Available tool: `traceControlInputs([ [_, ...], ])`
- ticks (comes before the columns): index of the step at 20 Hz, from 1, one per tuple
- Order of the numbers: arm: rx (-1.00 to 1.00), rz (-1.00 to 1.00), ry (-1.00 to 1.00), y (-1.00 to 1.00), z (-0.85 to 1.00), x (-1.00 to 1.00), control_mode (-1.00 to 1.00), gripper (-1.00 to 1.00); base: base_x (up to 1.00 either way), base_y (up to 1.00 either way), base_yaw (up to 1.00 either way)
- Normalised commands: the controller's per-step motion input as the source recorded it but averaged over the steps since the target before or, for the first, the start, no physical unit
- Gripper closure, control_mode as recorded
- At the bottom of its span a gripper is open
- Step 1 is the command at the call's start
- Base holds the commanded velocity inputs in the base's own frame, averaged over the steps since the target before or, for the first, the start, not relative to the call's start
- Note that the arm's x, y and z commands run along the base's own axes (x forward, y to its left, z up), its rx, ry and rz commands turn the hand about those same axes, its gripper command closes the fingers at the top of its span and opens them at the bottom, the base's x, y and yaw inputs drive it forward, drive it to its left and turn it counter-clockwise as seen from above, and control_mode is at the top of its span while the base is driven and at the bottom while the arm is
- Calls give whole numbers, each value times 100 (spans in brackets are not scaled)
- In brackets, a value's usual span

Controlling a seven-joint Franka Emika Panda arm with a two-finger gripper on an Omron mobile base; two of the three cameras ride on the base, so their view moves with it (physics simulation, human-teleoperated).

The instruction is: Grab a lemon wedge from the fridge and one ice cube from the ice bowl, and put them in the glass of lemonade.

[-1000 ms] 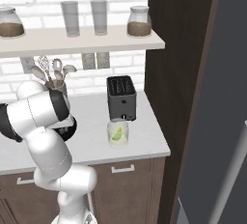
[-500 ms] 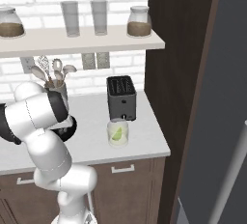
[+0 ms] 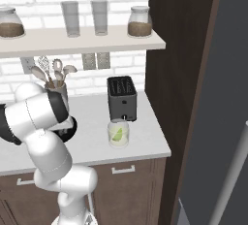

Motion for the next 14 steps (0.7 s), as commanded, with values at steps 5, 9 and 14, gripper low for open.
traceControlInputs([
  [5, 0, 0, 0, 0, -27, 0, -100, -100, 0, 0, 0],
  [9, 1, 0, 0, 0, -3, 0, -100, -100, 0, 0, 0],
  [14, 0, 0, 0, 0, -2, 0, -100, 100, 0, 0, 0],
])
